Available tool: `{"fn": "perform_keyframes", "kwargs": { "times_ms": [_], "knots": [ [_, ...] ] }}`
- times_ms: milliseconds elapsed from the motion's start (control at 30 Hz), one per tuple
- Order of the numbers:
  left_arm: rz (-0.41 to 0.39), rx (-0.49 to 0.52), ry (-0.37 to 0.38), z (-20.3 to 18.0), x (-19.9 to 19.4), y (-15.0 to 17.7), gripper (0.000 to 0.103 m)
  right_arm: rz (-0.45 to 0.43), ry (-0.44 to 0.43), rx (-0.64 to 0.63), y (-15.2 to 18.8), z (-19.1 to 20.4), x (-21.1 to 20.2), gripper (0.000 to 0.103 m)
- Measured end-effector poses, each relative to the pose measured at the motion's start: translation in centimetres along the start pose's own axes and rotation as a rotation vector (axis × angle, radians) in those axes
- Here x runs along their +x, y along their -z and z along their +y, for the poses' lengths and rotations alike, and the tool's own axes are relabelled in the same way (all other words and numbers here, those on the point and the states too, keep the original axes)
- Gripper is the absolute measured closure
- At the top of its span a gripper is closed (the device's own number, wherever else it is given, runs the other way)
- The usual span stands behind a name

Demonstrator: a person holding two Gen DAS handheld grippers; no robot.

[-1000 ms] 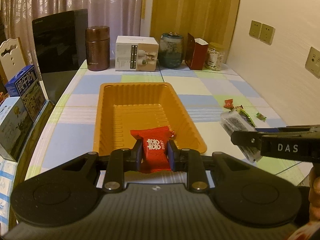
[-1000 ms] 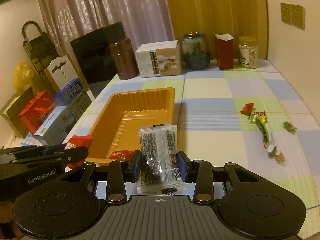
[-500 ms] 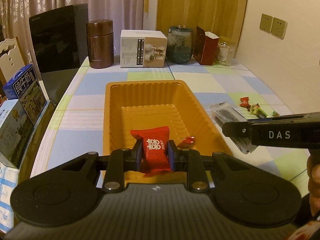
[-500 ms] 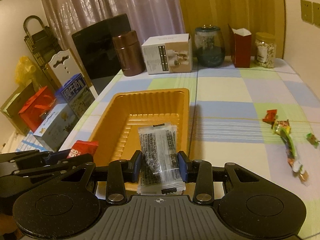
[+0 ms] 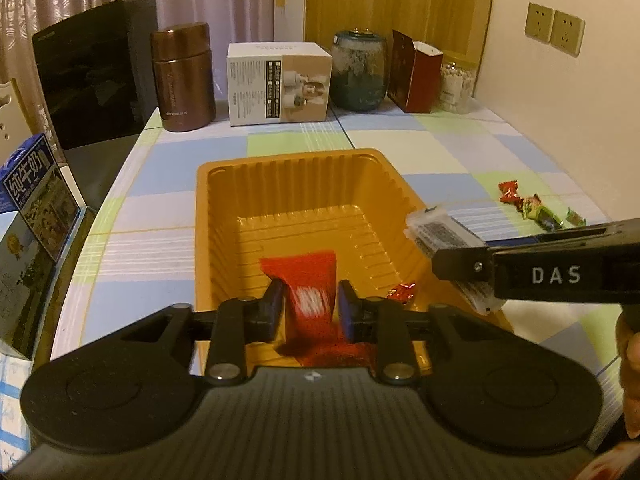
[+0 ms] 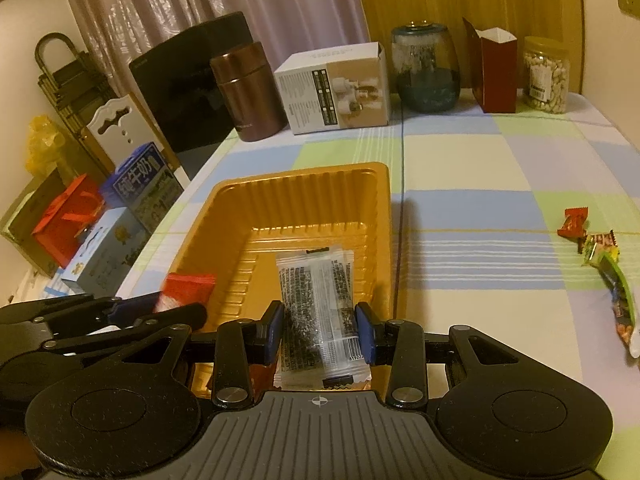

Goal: Organize snacks
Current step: 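Open the left tool to drop the red packet while the right tool releases the clear packet into the tray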

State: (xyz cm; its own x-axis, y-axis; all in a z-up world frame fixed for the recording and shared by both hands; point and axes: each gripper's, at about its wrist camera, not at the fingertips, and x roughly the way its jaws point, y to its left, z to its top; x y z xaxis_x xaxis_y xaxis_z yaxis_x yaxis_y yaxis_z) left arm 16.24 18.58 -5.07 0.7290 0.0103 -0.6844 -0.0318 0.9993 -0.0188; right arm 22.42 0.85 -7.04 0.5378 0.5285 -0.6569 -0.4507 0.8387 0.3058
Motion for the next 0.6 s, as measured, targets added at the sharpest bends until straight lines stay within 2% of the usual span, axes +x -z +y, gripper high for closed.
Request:
{"fn": "perform_keyframes", "kwargs": {
  "times_ms": [33,600],
  "knots": [
    [0.0,0.005,-0.004,0.0,0.1,0.1,0.064,0.001,0.0,0.003,0.0,0.0,0.1,0.064],
    [-0.013,-0.077,-0.031,1.7,-3.0,1.5,0.064,-0.007,-0.013,0.011,0.0,1.0,-0.3,0.064]
  ]
}}
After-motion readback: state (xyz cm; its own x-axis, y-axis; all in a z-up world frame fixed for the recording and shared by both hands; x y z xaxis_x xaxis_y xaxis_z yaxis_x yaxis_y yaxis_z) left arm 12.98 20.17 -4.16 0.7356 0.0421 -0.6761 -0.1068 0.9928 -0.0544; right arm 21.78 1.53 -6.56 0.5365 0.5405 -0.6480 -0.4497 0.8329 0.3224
